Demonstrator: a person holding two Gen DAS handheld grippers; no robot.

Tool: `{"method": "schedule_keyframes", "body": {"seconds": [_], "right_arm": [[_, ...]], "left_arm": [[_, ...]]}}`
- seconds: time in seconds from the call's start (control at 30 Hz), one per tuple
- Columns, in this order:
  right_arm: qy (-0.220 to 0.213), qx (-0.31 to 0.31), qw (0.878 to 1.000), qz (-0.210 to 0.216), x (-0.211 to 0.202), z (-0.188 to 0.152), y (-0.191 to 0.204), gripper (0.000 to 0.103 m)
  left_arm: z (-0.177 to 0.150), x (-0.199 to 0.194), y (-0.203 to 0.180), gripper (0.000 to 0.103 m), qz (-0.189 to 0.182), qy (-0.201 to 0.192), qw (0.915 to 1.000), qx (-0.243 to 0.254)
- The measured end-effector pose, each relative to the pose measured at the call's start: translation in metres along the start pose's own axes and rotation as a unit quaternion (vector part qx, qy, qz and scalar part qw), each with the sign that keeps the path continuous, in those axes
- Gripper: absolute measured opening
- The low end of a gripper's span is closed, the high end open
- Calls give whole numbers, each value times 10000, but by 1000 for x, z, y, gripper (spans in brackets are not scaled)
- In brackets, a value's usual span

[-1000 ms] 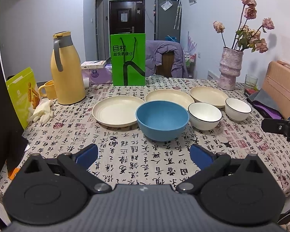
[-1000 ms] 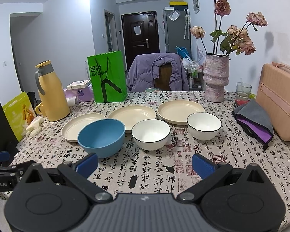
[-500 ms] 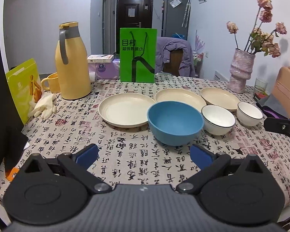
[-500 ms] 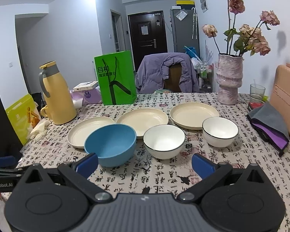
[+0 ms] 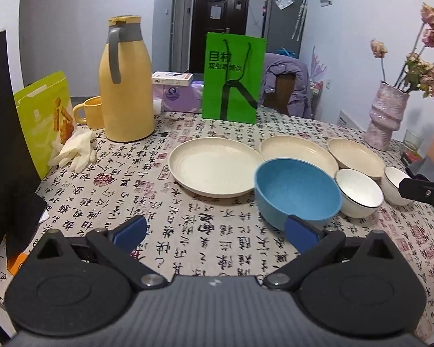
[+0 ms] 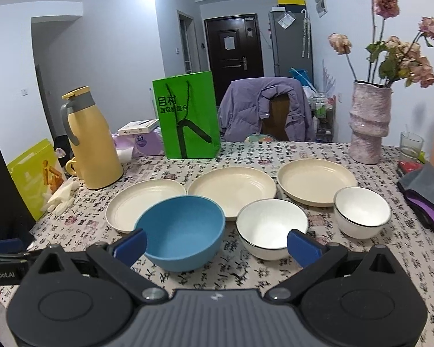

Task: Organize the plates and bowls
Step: 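Move the left tool toward the largest cream plate while the right tool follows to its rim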

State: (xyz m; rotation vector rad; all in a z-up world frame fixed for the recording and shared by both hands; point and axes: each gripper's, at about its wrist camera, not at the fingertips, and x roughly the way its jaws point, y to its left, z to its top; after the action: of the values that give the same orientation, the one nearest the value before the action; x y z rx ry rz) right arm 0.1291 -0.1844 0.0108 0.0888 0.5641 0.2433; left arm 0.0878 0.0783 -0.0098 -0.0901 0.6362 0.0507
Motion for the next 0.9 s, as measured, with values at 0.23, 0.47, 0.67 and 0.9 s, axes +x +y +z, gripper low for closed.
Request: {"method": "schedule_keyframes", "body": {"seconds": [0.23, 0.47, 0.67, 0.9], "right_arm": [[-1, 4, 9997, 263, 31, 12, 5, 103], [-11, 9, 9989, 464, 60, 28, 11, 103], [-3, -77, 9987, 512, 82, 40, 19, 103], [54, -88, 9985, 534, 106, 49, 25, 103]], "left_arm": [[11, 22, 13, 103, 68, 60, 9999, -110], [25, 39, 21, 103, 96, -5, 9998, -176], [33, 54, 29, 103, 100, 7, 9996, -258], [44, 71, 35, 103, 235, -51, 9990, -370]]}}
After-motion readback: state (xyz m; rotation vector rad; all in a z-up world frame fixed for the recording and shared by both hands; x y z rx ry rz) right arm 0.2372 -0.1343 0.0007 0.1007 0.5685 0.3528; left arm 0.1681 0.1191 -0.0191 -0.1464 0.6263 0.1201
